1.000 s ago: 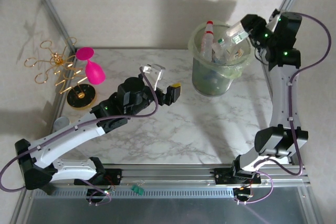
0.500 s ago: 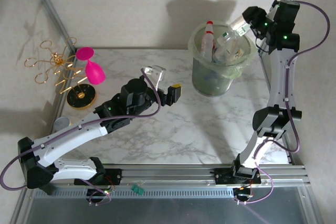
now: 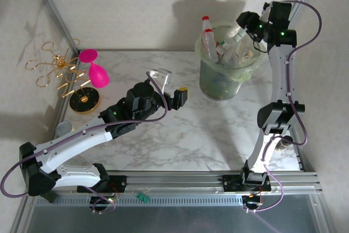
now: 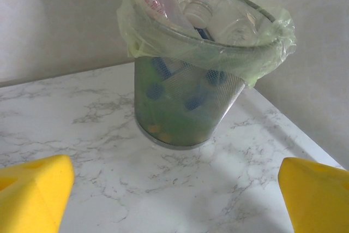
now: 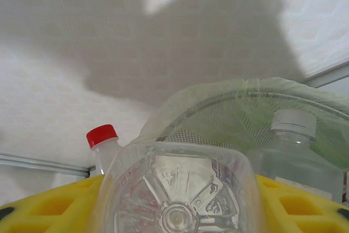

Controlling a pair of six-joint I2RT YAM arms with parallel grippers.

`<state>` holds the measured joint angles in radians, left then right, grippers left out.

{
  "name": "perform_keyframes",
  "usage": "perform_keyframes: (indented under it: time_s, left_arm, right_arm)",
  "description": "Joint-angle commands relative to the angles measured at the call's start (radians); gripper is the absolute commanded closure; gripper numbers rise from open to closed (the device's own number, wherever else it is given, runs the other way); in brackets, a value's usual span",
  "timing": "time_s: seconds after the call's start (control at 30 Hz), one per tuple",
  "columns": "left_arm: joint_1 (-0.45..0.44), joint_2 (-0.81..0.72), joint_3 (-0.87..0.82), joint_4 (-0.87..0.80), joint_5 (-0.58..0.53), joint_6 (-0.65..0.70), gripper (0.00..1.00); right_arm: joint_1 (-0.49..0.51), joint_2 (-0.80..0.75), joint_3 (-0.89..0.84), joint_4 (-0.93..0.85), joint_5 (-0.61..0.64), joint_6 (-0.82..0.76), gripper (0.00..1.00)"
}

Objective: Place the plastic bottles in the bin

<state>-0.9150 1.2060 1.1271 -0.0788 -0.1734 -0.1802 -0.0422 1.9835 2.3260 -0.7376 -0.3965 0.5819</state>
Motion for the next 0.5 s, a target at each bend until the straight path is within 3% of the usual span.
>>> perform_keyframes:
  time_s: [0.0, 0.13, 0.27, 0.47]
  left_arm:
    - [-0.001, -0.011, -0.009, 0.024, -0.018, -0.010, 0.04]
    - [-0.001, -0.006, -0.009, 0.022, -0.020, -0.010, 0.04]
    - [-0.001, 0.001, -0.006, 0.019, -0.020, -0.010, 0.04]
    - [-0.001, 0.008, -0.004, 0.017, -0.016, -0.010, 0.04]
  right_arm:
    - [0.008, 0.060, 0.030, -0.082, 0.010, -0.055, 0.40]
    - [0.018, 0.051, 0.019, -0.065, 0.045, -0.062, 0.37]
    - [0.021, 0.039, 0.017, -0.032, 0.059, -0.061, 0.25]
    - [0.028, 0.031, 0.015, -0.002, 0.118, -0.075, 0.20]
